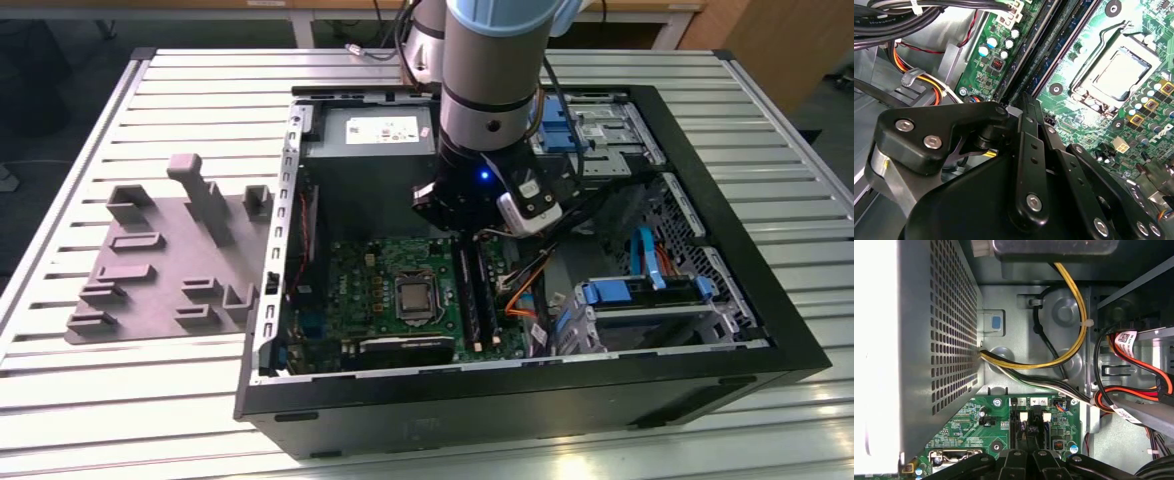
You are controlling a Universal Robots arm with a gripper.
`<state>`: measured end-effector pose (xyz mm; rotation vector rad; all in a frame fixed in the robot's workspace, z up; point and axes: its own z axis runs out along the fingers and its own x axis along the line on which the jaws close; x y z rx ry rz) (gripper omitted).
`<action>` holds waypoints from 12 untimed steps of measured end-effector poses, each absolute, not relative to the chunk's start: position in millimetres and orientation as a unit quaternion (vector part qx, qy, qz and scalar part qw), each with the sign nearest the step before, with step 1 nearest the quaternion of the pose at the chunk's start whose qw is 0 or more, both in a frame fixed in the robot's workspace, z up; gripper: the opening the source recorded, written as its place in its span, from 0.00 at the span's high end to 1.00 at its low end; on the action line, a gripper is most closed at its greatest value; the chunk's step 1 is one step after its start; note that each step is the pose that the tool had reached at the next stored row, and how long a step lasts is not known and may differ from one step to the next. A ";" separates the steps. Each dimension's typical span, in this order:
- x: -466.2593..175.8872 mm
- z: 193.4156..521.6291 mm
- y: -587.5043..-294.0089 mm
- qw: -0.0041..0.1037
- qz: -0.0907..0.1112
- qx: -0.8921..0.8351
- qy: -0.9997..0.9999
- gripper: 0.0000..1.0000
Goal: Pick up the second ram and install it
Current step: 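Press down the second ram until it locks into place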
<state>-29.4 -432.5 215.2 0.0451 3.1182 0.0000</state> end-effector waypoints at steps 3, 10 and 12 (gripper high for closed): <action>-29.4 215.0 -432.5 0.012 0.000 0.014 1.000 0.89; -29.4 223.5 -432.5 0.012 0.000 0.014 1.000 0.89; -29.4 228.1 -432.5 0.012 0.000 0.014 1.000 0.89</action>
